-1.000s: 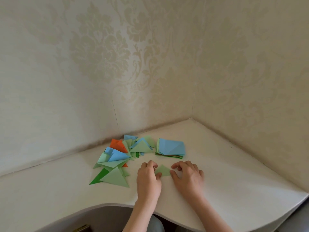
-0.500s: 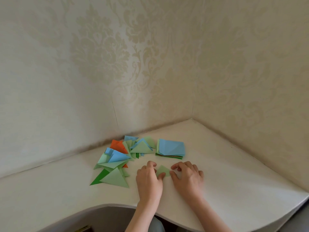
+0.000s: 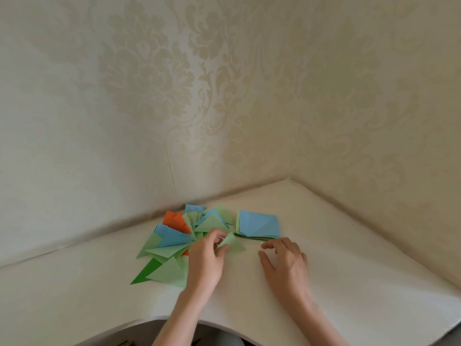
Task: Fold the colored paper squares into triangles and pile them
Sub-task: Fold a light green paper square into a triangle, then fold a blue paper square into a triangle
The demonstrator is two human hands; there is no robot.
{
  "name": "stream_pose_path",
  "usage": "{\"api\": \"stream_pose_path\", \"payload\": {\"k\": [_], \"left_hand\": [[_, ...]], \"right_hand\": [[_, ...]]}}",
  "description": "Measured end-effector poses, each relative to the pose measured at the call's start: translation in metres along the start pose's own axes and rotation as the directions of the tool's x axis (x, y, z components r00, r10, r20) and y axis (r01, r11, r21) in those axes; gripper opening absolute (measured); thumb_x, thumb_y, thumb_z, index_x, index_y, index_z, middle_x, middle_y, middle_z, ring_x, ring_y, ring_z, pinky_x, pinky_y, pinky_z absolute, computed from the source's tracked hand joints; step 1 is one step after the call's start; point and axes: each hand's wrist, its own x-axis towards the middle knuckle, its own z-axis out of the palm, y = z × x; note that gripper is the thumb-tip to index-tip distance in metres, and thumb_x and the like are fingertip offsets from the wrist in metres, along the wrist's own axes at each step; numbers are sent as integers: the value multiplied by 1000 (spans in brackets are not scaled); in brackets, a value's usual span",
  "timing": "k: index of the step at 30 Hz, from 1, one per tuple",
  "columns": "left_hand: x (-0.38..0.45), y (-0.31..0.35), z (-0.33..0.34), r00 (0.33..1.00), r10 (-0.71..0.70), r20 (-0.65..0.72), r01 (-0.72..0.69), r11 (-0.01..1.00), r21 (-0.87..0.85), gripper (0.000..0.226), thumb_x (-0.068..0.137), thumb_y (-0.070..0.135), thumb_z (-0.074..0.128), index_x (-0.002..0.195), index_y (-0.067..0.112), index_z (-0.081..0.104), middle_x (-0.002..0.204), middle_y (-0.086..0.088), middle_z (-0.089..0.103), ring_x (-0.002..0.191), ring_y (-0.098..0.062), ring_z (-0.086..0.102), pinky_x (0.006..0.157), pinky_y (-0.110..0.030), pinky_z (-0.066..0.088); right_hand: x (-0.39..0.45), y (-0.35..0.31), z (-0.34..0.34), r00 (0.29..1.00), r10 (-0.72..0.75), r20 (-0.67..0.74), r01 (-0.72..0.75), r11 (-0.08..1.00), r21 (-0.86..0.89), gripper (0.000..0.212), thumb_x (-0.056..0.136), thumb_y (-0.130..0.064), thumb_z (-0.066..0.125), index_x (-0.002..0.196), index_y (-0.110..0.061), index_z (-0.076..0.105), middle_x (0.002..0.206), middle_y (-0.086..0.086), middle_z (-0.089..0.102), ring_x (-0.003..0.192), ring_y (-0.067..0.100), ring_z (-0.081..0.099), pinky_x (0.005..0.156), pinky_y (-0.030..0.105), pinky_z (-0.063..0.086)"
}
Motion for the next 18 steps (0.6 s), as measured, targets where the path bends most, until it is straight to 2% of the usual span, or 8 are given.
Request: {"api": "stream_pose_path", "payload": {"k": [4,8,11,13,15,18], "left_hand": [[42,-12,-17,999,-20,-46,23,997,71,17,81,15,74,97,16,67,82,7,61,78,-11,57,70,-24,41],[63,-30,-13,999,-27,-45,38,962,269,22,78,25,77,98,21,67,80,7,66,85,-19,62,79,-38,46],[69,-40,-9,998,-19,-62,43,907,420,28,77,34,77,100,25,64,93,7,67,96,-20,57,80,-34,41],[70,-41,-8,995,30,-94,18,882,471,34,72,32,81,99,22,62,97,2,63,96,-23,53,80,-33,39],[68,-39,-8,987,85,-134,-16,894,448,42,61,21,88,94,17,61,92,-3,60,87,-27,52,75,-35,40],[59,-30,-10,970,180,-165,-113,930,349,50,51,8,91,87,13,57,86,-3,55,78,-26,52,67,-35,43]], "right_hand": [[28,-6,9,988,-157,-2,157,986,-65,32,67,-18,83,96,-20,70,97,-5,68,87,21,65,72,31,45],[45,-10,22,964,-259,62,266,945,-188,46,52,-31,93,92,-17,75,95,-1,73,83,18,70,74,30,54],[50,-7,32,968,-218,126,235,962,-139,35,67,-32,85,97,-17,75,105,1,72,94,22,68,81,34,51],[50,-4,38,973,-201,115,215,969,-123,28,71,-30,82,95,-18,75,103,-1,71,93,23,67,76,36,50],[48,-4,39,973,-216,81,226,964,-143,24,65,-27,86,86,-21,76,94,-5,73,85,22,68,67,34,51],[46,-8,37,967,-252,25,253,955,-155,16,63,-21,86,75,-26,76,88,-10,73,78,19,68,64,30,50]]}}
